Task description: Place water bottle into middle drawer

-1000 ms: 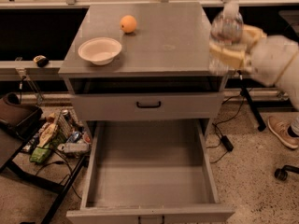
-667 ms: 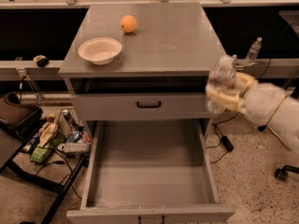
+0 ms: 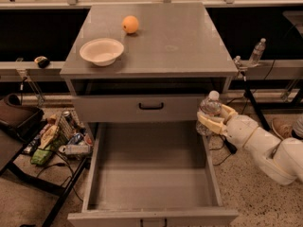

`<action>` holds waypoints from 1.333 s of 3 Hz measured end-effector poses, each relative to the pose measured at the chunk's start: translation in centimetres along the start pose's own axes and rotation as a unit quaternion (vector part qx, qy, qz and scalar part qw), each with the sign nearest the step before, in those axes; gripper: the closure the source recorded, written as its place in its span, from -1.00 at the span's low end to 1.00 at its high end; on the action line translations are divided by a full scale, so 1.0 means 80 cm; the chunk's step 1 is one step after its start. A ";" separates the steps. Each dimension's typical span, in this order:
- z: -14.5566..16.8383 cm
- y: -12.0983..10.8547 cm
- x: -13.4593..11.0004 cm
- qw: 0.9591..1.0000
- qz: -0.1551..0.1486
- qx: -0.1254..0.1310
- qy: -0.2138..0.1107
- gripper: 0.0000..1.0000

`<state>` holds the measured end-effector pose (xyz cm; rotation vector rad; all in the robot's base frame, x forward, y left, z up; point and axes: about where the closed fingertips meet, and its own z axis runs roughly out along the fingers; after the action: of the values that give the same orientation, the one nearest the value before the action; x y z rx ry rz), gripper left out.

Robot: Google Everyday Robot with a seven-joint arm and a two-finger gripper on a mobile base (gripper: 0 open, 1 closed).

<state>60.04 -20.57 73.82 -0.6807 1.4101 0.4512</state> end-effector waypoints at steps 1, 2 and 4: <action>0.001 0.002 0.025 1.000 0.019 0.001 -0.004 1.00; 0.014 0.015 0.027 1.000 0.016 -0.021 0.001 1.00; 0.102 0.201 0.091 0.974 0.006 -0.228 -0.005 1.00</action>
Offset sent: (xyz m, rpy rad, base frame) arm 0.0040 0.0301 -0.0267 -0.0112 0.0425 0.0986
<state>56.42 -4.07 64.18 -1.0376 1.3115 0.8008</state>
